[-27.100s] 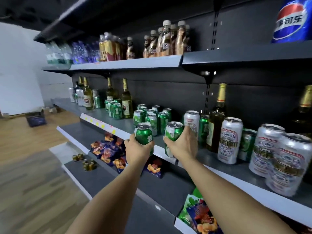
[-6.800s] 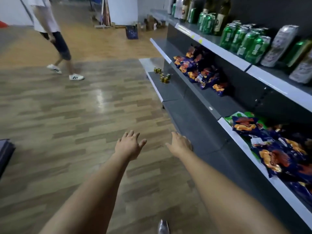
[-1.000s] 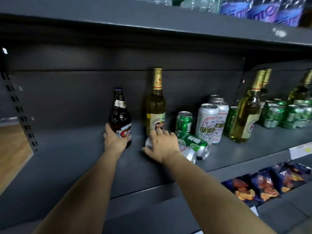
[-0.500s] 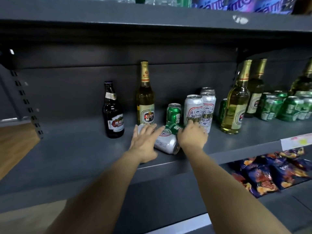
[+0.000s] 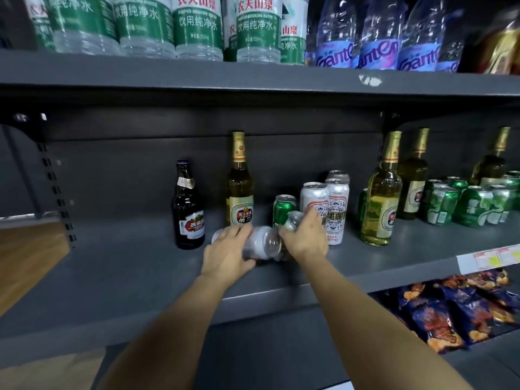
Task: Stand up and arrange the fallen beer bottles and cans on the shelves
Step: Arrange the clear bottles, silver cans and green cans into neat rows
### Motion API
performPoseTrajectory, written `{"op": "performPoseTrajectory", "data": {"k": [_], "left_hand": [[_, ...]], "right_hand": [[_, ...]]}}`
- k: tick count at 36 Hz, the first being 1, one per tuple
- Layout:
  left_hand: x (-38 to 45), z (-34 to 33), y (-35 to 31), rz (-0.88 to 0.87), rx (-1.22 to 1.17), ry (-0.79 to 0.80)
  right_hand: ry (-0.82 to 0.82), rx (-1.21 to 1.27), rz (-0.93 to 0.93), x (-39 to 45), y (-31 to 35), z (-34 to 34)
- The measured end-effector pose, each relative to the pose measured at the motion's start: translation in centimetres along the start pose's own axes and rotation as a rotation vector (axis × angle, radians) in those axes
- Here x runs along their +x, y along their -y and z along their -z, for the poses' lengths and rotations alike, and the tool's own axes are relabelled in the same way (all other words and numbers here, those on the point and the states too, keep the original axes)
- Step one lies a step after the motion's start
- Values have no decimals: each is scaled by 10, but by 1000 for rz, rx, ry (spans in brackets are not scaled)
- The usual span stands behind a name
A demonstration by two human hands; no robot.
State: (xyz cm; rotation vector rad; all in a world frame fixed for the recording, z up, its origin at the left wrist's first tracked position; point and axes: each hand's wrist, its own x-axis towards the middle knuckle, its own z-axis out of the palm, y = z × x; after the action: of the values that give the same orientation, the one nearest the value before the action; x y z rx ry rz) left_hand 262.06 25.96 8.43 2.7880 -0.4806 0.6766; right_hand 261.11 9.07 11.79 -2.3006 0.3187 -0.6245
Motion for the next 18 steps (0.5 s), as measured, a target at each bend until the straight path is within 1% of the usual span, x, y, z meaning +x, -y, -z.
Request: {"op": "performPoseTrajectory", "data": {"k": [2, 5, 8, 13, 18], "left_hand": [[4, 5, 2, 129, -135, -78], [13, 13, 1, 345, -352, -183], [26, 18, 1, 500, -512, -204], [43, 10, 5, 626, -672, -179], [53, 2, 11, 629, -663, -144]], "right_hand": [[6, -35, 66, 7, 10, 4], [35, -76, 114, 17, 20, 4], [79, -106, 134, 25, 23, 0], [153, -107, 135, 32, 21, -16], [135, -145, 172, 33, 20, -32]]}}
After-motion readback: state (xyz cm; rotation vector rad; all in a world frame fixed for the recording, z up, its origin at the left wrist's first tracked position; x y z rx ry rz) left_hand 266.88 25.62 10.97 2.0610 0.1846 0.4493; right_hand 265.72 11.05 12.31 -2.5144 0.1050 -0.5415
